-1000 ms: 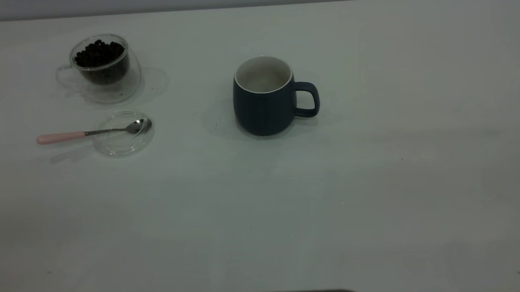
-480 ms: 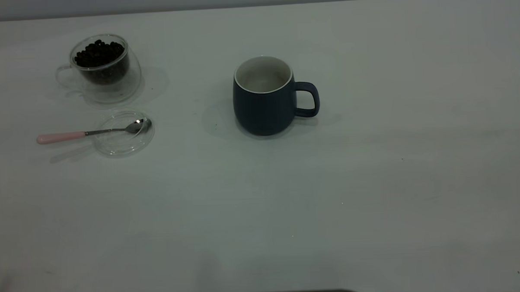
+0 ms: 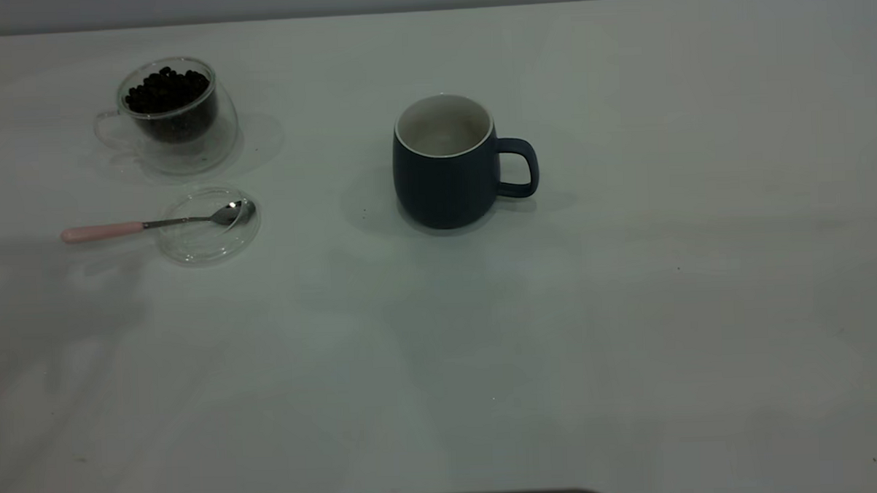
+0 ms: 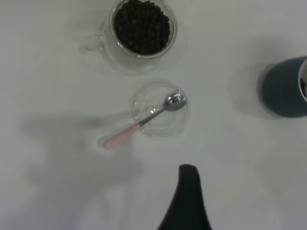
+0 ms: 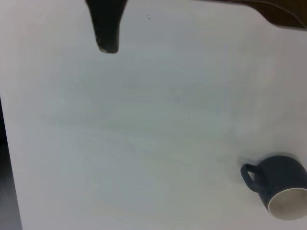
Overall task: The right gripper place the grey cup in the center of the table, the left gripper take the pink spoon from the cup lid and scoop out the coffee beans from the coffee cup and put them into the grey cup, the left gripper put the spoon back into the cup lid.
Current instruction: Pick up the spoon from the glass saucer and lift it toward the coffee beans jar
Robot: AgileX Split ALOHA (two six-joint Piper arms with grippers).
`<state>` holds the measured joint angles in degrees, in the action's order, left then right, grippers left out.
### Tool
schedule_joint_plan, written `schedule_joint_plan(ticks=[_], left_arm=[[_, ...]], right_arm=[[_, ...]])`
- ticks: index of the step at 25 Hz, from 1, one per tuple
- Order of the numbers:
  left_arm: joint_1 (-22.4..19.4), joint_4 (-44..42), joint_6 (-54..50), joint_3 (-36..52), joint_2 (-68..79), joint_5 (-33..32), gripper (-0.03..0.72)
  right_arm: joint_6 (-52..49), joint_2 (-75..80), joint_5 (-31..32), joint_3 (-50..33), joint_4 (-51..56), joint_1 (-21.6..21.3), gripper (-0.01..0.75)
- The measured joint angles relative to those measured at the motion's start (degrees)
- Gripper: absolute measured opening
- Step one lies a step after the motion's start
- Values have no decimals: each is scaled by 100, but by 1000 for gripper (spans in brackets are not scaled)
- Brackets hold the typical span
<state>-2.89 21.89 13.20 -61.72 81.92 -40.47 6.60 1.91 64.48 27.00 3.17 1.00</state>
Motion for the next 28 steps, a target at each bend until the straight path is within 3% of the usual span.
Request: schedule_joint_plan(ticks=[4, 14, 20, 28], left_arm=[[-452, 627, 600, -351, 937, -153, 711], [-2279, 2752, 3153, -379, 2140, -1057, 711], [-2866, 3521, 4166, -218, 3026, -1300, 711], [-3444, 4895, 6310, 608, 3824, -1309, 711]], right_arm=[[0, 0, 0, 0, 0, 0, 588], [0, 0, 0, 0, 0, 0, 588], [0, 0, 0, 0, 0, 0, 588], [0, 0, 0, 0, 0, 0, 588]])
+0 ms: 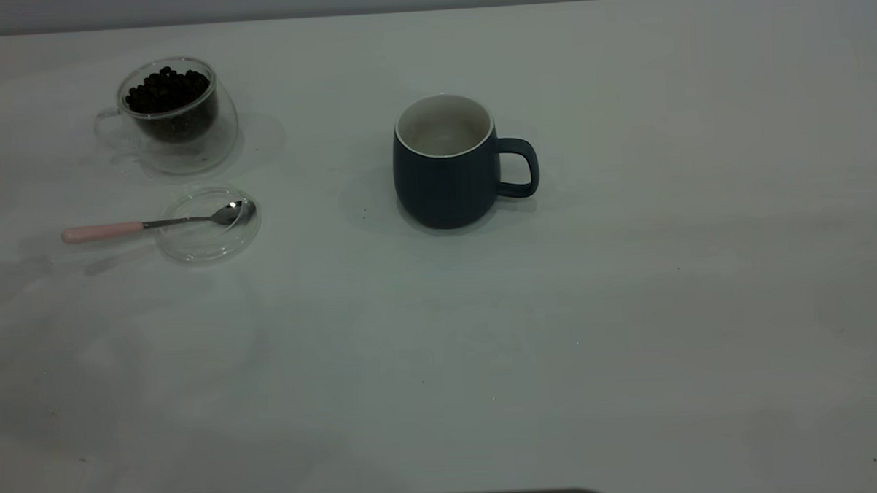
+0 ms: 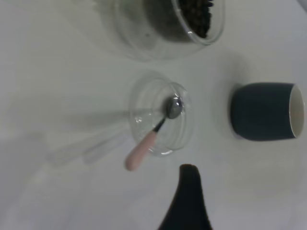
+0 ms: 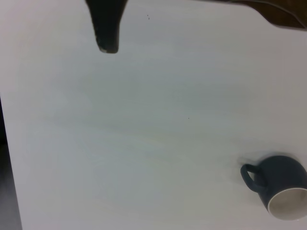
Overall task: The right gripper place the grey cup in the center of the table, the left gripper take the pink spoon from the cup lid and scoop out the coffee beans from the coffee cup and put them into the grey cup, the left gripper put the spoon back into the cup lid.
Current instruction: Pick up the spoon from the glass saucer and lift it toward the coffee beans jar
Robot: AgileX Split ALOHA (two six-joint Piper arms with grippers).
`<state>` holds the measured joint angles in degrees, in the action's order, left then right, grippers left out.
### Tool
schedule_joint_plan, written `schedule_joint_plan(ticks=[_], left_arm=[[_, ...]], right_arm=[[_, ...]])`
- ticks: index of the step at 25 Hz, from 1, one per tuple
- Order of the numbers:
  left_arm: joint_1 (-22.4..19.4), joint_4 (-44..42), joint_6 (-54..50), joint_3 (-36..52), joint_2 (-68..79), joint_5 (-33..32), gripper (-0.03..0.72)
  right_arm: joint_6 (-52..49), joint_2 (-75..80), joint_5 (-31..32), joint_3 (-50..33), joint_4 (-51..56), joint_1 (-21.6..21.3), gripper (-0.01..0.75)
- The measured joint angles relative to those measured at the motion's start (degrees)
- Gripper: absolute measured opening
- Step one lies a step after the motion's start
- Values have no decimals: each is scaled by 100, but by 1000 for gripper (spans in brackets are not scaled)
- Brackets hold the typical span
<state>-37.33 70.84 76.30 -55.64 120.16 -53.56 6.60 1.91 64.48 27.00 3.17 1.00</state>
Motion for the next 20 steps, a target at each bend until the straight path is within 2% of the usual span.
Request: schedule_joint_plan(ticks=[6, 20], left_arm=[[-128, 152, 442, -54, 892, -8, 708], [-41, -477, 164, -760, 2030, -304, 704]], right_arm=[[0, 0, 0, 0, 0, 0, 588], [0, 0, 0, 0, 0, 0, 588]])
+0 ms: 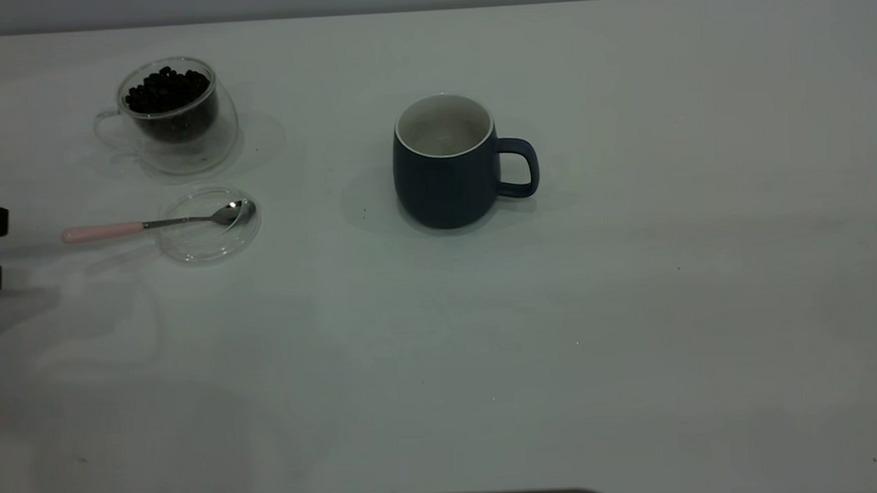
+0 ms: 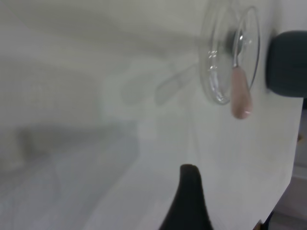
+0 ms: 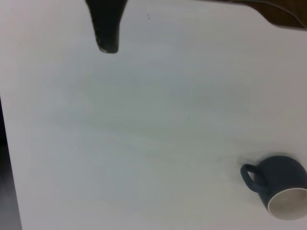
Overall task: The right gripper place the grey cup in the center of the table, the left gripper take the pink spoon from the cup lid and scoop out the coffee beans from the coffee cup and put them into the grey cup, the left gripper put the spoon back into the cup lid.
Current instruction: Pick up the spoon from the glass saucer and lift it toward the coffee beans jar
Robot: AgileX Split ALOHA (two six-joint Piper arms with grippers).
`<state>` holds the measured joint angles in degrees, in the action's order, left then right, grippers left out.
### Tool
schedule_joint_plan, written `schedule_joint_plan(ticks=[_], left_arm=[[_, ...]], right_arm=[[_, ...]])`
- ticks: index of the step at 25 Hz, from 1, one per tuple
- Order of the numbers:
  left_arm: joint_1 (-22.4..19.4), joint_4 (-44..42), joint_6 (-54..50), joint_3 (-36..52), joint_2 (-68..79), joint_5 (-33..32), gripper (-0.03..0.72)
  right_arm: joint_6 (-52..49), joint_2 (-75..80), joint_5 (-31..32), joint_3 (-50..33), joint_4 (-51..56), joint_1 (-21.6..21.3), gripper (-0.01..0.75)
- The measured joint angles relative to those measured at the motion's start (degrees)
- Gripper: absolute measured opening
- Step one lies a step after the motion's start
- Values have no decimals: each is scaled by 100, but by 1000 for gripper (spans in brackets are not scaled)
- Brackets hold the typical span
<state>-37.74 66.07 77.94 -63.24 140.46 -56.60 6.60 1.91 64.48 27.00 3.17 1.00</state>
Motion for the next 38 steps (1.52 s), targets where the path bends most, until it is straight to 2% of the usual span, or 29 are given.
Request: schedule_joint_plan(ticks=[10, 16, 26, 38], left_arm=[[797, -35, -355, -693, 431, -123, 692], [1039, 503, -223, -740, 661, -126, 679], [1095, 910, -10, -740, 703, -350, 625], [1095, 995, -8, -740, 708, -630, 459]], right_arm=[[0, 0, 0, 0, 0, 0, 588], [0, 0, 0, 0, 0, 0, 588], [0, 0, 0, 0, 0, 0, 588], [0, 0, 0, 0, 0, 0, 588]])
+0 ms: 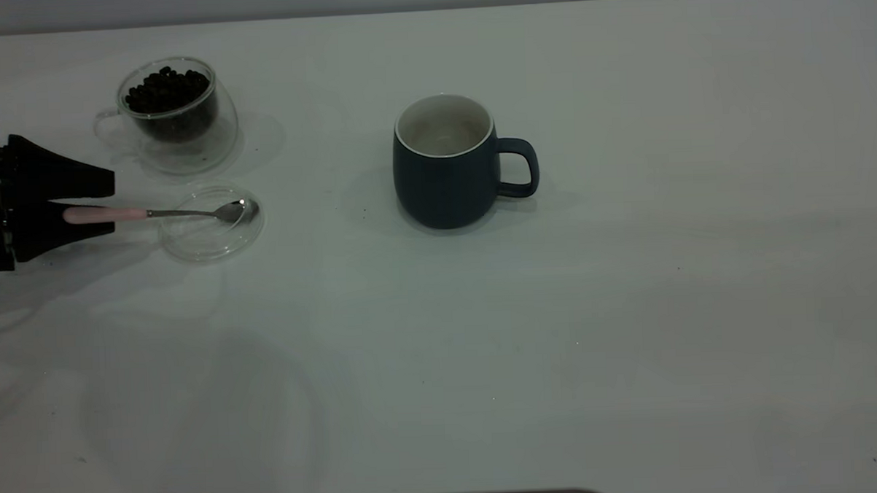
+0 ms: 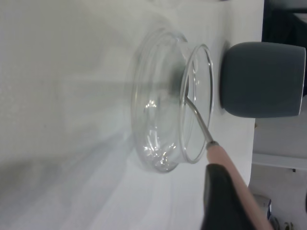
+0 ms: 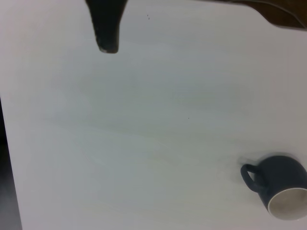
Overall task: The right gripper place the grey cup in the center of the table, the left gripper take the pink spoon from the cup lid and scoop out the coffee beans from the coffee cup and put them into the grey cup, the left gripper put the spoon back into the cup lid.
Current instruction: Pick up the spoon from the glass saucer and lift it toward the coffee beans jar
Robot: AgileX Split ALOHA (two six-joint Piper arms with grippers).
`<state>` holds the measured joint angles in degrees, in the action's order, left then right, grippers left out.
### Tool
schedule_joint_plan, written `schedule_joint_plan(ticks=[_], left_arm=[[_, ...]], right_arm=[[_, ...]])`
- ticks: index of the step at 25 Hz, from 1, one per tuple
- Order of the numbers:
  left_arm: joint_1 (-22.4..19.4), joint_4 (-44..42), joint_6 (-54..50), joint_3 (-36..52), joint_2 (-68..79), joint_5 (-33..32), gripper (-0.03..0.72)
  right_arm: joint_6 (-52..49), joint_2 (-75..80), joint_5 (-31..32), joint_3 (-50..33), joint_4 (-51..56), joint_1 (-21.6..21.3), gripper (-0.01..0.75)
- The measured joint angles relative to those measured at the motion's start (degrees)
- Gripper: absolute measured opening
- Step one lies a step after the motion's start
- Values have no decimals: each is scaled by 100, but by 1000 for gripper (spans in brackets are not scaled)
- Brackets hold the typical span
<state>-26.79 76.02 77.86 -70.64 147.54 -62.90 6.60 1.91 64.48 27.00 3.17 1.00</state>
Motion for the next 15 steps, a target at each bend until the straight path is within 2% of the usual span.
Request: schedule_joint_plan(ticks=[3, 10, 15], left_arm=[[0, 0, 0, 0, 0, 64, 380], [0, 0, -18, 0, 0, 347, 126], [0, -89, -55, 0, -18, 419, 121]], right_arm=[[0, 0, 0, 0, 0, 0, 588], [0, 0, 0, 0, 0, 0, 588], [0, 0, 0, 0, 0, 0, 588]])
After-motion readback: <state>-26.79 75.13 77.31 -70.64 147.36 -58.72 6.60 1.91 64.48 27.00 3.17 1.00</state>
